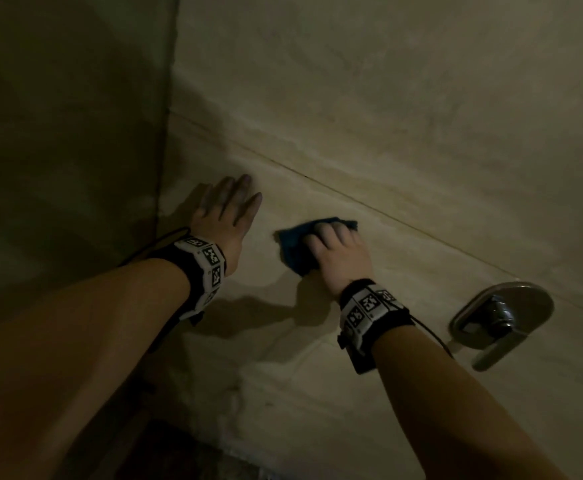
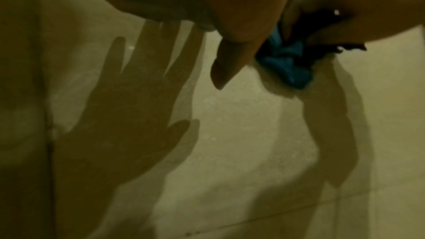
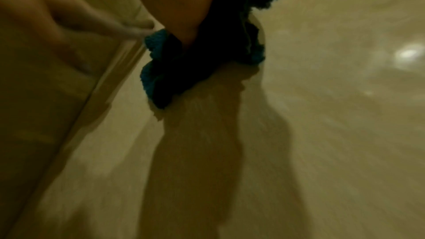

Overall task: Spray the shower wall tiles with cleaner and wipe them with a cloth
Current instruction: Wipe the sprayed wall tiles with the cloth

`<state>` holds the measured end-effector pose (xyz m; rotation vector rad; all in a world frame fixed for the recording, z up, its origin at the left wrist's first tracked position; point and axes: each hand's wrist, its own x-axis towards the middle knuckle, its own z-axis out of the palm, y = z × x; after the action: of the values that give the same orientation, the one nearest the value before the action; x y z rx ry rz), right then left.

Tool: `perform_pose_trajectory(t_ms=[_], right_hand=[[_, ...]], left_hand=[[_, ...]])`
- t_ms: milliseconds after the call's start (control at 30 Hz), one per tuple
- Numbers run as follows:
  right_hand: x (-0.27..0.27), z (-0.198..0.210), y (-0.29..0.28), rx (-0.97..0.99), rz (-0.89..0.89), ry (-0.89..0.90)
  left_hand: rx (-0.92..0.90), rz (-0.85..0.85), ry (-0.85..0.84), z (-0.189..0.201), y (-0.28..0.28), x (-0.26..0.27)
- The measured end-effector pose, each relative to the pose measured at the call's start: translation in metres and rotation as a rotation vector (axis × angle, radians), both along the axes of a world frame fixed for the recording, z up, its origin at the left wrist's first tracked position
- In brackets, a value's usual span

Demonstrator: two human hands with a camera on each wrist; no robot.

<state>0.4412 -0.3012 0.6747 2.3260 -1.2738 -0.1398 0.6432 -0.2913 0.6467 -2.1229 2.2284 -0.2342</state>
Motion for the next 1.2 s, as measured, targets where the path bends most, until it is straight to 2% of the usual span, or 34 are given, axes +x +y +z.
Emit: perform_pose_trajectory(t_ms=[133, 233, 400, 500, 600, 767, 900, 1000, 1200], right_hand=[[0.027, 0.035, -0.006, -0.133, 0.112, -0.059], [0.047, 0.054, -0.009, -0.159, 0.101, -0.064], [0.039, 0.037, -0.007, -0.081, 0.035, -0.085], [0.021, 0.018, -0.005, -0.018, -0.003, 0.013], [0.021, 0.022, -0.003, 0.013, 0.000, 0.050], [0.046, 0.034, -0.009, -0.001, 0.114, 0.093], [0.084, 0.041, -0.016, -0.024, 0.181, 0.094], [0.100, 0.038, -0.016, -0.030, 0.167, 0.057], [0.071, 0.036, -0.007, 0.001, 0.116, 0.028]], left_hand=[[-0.022, 0.069, 0.049, 0.002, 0.004, 0.002], [0.026, 0.154, 0.072, 0.003, 0.003, 0.006], [0.088, 0.221, 0.208, 0.006, 0.000, 0.004], [0.051, 0.175, 0.253, 0.002, -0.001, 0.000], [0.025, 0.139, 0.285, -0.003, -0.002, 0.002], [0.002, 0.173, 0.225, -0.009, 0.002, 0.018], [0.062, 0.237, 0.198, -0.010, 0.010, 0.027], [0.115, 0.279, 0.220, -0.013, 0.012, 0.031], [0.058, 0.222, 0.343, -0.010, 0.011, 0.032]])
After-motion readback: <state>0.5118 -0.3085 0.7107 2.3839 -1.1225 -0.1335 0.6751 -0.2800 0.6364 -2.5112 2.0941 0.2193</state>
